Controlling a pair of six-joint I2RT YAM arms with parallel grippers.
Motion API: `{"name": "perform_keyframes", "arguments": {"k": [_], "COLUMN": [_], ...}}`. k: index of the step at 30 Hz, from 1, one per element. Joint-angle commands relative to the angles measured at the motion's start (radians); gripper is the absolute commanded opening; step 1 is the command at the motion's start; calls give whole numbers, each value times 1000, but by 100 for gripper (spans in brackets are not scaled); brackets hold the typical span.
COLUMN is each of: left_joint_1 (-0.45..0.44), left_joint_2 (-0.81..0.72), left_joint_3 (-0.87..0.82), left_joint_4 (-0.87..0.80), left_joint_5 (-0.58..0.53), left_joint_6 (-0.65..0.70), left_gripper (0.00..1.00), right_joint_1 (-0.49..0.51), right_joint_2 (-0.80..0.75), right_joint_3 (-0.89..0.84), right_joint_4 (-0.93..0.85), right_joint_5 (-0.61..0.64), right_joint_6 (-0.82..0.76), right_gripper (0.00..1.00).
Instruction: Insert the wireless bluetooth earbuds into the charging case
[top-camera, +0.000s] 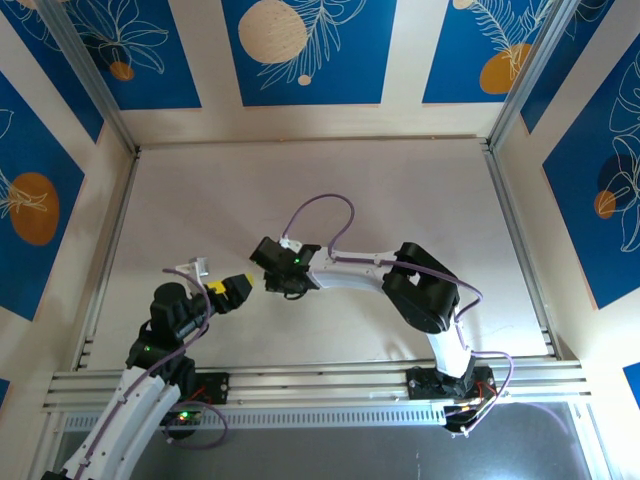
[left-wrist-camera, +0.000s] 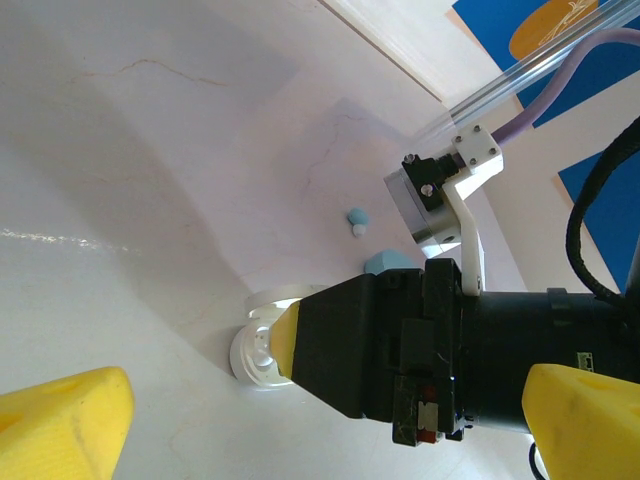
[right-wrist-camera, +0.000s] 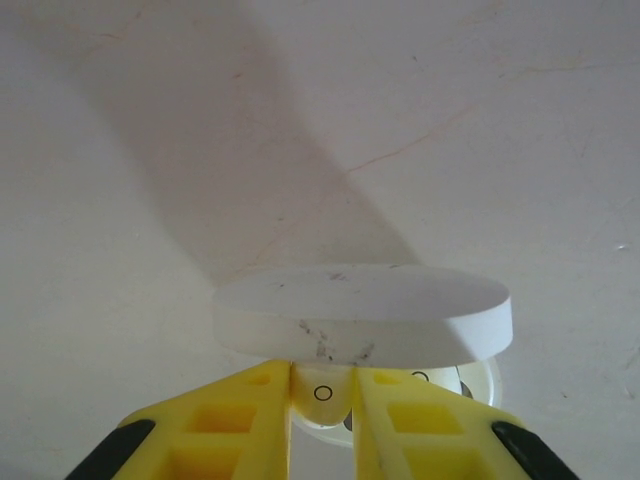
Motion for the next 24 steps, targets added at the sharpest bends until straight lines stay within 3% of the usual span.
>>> {"name": "perform_keyframes", "arguments": {"k": [1, 24], "left_joint_1": [10, 10], "left_joint_2": [-10, -7], "left_joint_3": [11, 9], "left_joint_4": [1, 5], "left_joint_5": [12, 10], "left_joint_6": [11, 13], "left_gripper": [100, 100], "right_joint_1": [-3, -2], "right_joint_2": [4, -54], "right_joint_3": [28, -14], "right_joint_4": [-22, 27], "right_joint_5": [8, -25], "right_joint_6": [-12, -28], "right_gripper": [22, 28]}}
